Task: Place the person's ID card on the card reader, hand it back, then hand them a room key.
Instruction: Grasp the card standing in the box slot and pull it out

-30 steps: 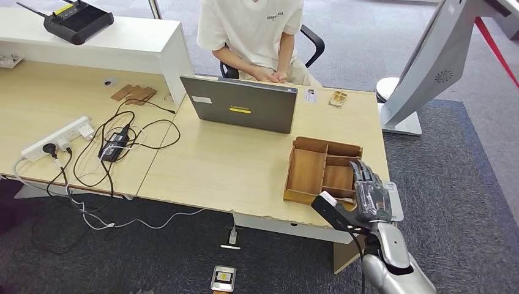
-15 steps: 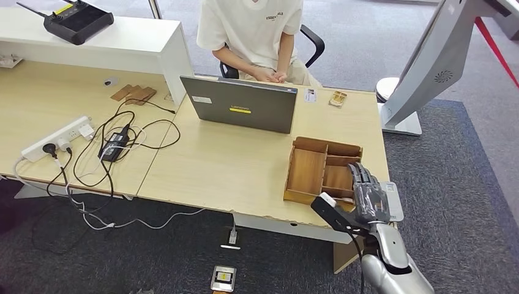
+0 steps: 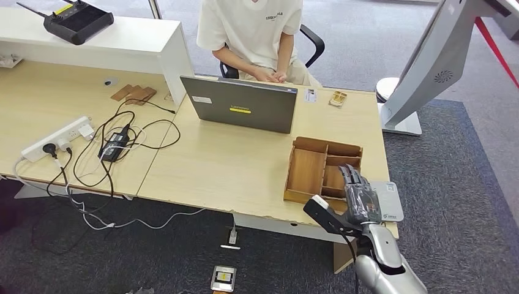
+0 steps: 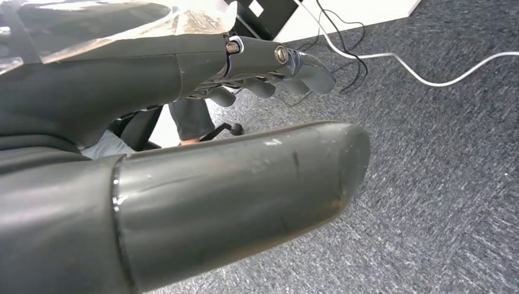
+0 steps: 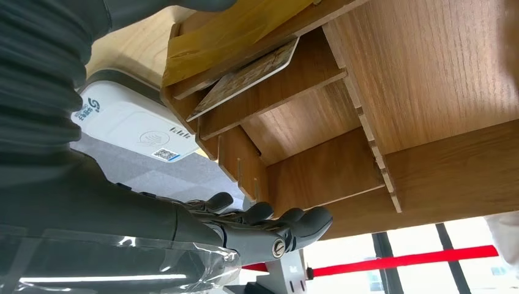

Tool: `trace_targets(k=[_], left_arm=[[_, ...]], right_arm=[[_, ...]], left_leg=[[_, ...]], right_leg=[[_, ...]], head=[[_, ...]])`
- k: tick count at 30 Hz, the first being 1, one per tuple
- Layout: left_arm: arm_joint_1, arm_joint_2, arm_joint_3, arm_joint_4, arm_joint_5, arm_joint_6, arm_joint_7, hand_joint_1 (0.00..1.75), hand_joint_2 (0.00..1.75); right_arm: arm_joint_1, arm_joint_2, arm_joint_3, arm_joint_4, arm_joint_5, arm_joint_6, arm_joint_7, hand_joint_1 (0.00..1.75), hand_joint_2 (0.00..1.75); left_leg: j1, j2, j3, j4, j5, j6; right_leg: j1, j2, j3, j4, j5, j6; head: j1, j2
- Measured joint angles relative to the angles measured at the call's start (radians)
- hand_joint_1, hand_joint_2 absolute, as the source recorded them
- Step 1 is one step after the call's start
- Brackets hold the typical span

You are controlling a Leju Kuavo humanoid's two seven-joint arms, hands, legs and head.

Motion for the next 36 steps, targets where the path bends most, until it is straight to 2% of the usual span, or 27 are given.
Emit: trace_targets(k=[2, 3, 6, 7, 9, 30, 36], left_arm=[[0.000, 0.000, 0.000, 0.000, 0.000, 0.000, 0.000, 0.00, 0.00], [0.000, 0.000, 0.000, 0.000, 0.001, 0.000, 0.000, 0.00, 0.00], [0.000, 0.000, 0.000, 0.000, 0.003, 0.001, 0.000, 0.00, 0.00], [0.000, 0.000, 0.000, 0.000, 0.004, 0.001, -0.001, 0.00, 0.00], [0.000, 0.000, 0.000, 0.000, 0.005, 0.001, -0.001, 0.00, 0.00], [-0.005, 0.000, 0.000, 0.000, 0.000, -0.004, 0.001, 0.00, 0.00], [-0.006, 0.000, -0.001, 0.000, 0.000, -0.008, -0.001, 0.00, 0.00]], right_arm=[[0.000, 0.001, 0.001, 0.002, -0.001, 0.001, -0.002, 0.00, 1.75], [0.000, 0.002, 0.001, 0.003, -0.002, 0.002, -0.003, 0.07, 1.75], [0.000, 0.003, 0.004, 0.009, -0.006, 0.006, -0.005, 1.34, 1.75], [0.000, 0.004, 0.005, 0.011, -0.009, 0.008, -0.005, 1.70, 1.75], [-0.001, 0.004, 0.006, 0.016, -0.019, 0.009, -0.005, 1.75, 1.75], [-0.006, 0.004, 0.007, 0.036, -0.054, 0.007, -0.005, 1.74, 1.75], [-0.010, 0.004, 0.007, 0.039, -0.056, -0.023, -0.005, 1.75, 1.75]], left_leg=[[0.000, 0.000, 0.000, 0.000, 0.000, 0.000], [0.000, 0.000, 0.000, 0.000, 0.000, 0.000], [0.000, 0.000, 0.000, 0.000, 0.000, 0.000], [0.000, 0.000, 0.000, 0.000, 0.000, 0.000], [0.000, 0.000, 0.000, 0.000, 0.000, 0.000], [0.000, 0.000, 0.000, 0.000, 0.000, 0.000], [0.000, 0.000, 0.000, 0.000, 0.000, 0.000]], right_leg=[[0.000, 0.000, 0.000, 0.000, 0.000, 0.000], [0.000, 0.000, 0.000, 0.000, 0.000, 0.000], [0.000, 0.000, 0.000, 0.000, 0.000, 0.000], [0.000, 0.000, 0.000, 0.000, 0.000, 0.000], [0.000, 0.000, 0.000, 0.000, 0.000, 0.000], [0.000, 0.000, 0.000, 0.000, 0.000, 0.000], [0.000, 0.000, 0.000, 0.000, 0.000, 0.000]], head=[[0.000, 0.000], [0.000, 0.000], [0.000, 0.000], [0.000, 0.000], [0.000, 0.000], [0.000, 0.000], [0.000, 0.000]])
